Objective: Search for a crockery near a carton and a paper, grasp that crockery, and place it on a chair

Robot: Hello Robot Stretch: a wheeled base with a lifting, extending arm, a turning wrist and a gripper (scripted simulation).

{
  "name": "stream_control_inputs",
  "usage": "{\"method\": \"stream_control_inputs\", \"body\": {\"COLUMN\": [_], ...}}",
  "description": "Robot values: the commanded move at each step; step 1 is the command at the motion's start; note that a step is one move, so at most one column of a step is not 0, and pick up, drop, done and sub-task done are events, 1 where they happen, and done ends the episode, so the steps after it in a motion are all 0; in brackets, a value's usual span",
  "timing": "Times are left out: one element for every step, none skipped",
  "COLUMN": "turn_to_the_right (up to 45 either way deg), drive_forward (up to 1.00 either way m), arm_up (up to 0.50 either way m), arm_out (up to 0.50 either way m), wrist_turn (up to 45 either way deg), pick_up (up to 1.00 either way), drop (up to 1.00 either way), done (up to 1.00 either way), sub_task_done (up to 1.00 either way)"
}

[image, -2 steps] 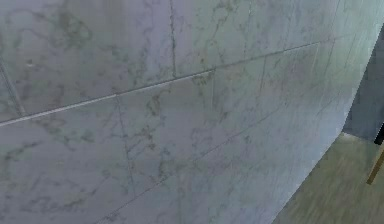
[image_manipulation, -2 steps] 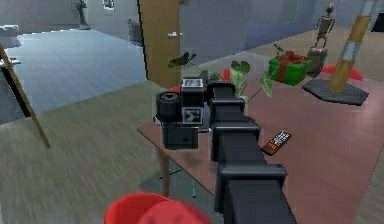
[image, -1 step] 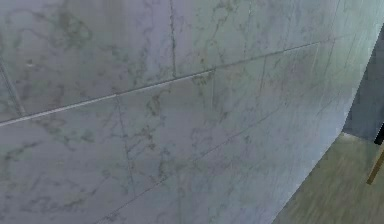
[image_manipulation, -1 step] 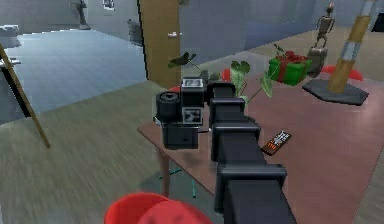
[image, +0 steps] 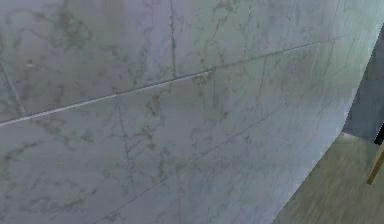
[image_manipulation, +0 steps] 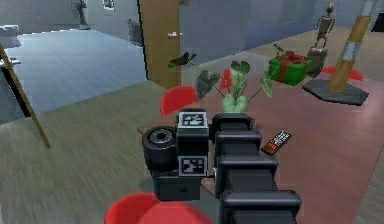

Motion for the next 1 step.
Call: {"method": "stream_control_inputs", "body": {"turn_to_the_right": [0.0], "drive_forward": [0.00], "arm_up": [0.00], "arm_out": [0.00], "wrist_turn": [0.0], "pick_up": [0.00], "drop": [0.00], "done": [1.00], "sub_task_done": [0.00]}}
